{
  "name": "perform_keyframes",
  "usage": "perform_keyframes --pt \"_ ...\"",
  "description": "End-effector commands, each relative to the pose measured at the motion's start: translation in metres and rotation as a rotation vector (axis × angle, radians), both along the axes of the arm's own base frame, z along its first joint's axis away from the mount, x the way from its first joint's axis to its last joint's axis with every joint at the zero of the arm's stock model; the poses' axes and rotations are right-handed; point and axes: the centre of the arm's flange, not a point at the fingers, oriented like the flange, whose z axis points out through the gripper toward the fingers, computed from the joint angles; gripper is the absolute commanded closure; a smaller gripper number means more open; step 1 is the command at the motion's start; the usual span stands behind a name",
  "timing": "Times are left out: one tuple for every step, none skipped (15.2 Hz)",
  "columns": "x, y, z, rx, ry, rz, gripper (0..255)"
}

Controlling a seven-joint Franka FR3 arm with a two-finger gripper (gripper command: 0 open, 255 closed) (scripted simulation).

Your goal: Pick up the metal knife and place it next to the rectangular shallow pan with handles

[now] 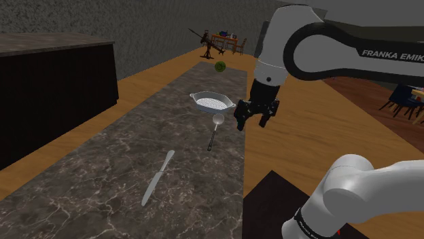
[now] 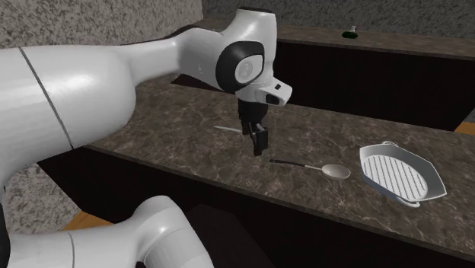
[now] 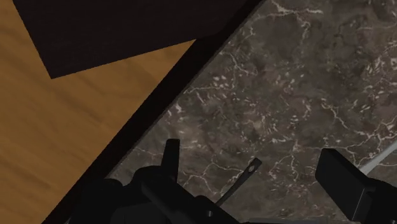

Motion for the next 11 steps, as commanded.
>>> perform_keyframes --pt "0.002 0.028 -0.011 -0.016 -0.007 -0.061 0" --pt "0.005 0.041 -0.016 -0.024 -0.01 -0.088 0" --pt "0.007 0.054 -0.021 -0.032 -0.014 -0.116 0" --pt "0.011 0.067 -0.026 -0.04 -0.017 -0.143 0" --pt "0.014 0.08 -0.031 -0.049 -0.02 -0.171 0" --pt "0.018 0.093 -0.036 -0.057 -0.024 -0.198 0" --pt "0.023 0.106 -0.041 -0.065 -0.027 -0.225 0" --pt "0.028 0.118 -0.047 -0.073 -0.03 -0.253 0" --pt "0.033 0.13 -0.052 -0.081 -0.034 -0.28 0" --pt "0.038 0.142 -0.058 -0.089 -0.037 -0.308 0" --pt "0.044 0.154 -0.063 -0.098 -0.04 -0.335 0"
